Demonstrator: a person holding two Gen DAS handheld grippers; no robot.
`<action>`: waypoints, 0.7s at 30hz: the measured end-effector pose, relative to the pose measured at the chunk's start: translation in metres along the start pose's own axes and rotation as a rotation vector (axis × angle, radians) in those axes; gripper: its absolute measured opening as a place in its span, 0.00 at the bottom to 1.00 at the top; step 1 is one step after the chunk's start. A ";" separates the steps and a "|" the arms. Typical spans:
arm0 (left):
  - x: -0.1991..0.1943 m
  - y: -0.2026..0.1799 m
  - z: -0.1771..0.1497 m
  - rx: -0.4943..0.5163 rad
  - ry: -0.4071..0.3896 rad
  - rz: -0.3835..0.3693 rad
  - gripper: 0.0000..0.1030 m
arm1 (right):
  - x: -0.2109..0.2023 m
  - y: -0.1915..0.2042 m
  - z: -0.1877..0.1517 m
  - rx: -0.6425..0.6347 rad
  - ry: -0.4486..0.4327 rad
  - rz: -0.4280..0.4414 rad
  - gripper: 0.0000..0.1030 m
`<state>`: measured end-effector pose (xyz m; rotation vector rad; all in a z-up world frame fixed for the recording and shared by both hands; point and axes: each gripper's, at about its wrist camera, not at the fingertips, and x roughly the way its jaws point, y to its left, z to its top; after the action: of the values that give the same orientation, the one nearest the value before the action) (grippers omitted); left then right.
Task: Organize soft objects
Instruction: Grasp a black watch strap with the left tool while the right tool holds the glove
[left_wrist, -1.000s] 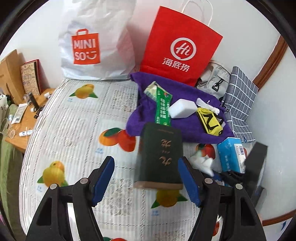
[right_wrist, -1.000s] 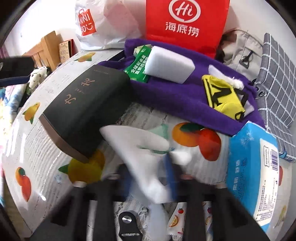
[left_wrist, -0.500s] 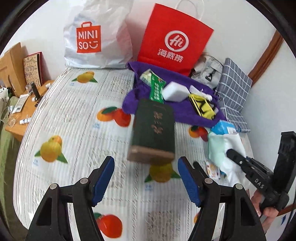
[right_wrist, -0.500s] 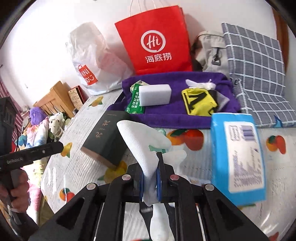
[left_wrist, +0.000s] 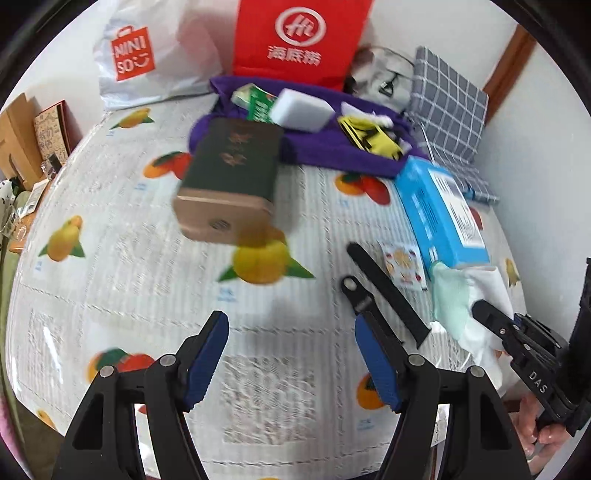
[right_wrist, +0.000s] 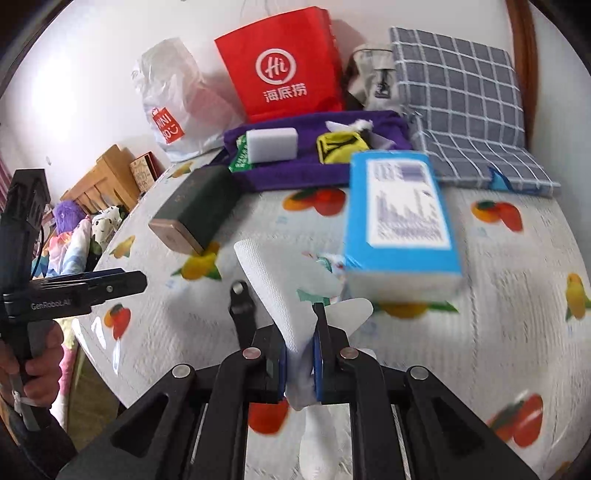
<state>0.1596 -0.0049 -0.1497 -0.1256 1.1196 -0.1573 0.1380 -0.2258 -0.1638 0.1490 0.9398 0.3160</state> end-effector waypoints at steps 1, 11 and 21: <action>0.002 -0.003 -0.003 0.002 0.002 0.000 0.67 | -0.003 -0.004 -0.004 0.002 -0.001 -0.005 0.11; 0.038 -0.044 -0.024 0.048 0.055 0.032 0.67 | -0.014 -0.053 -0.039 0.065 -0.017 -0.026 0.11; 0.071 -0.072 -0.020 0.090 0.104 0.074 0.67 | 0.007 -0.073 -0.049 0.096 0.008 0.010 0.12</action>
<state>0.1668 -0.0898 -0.2081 0.0041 1.2170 -0.1491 0.1174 -0.2933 -0.2171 0.2412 0.9624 0.2811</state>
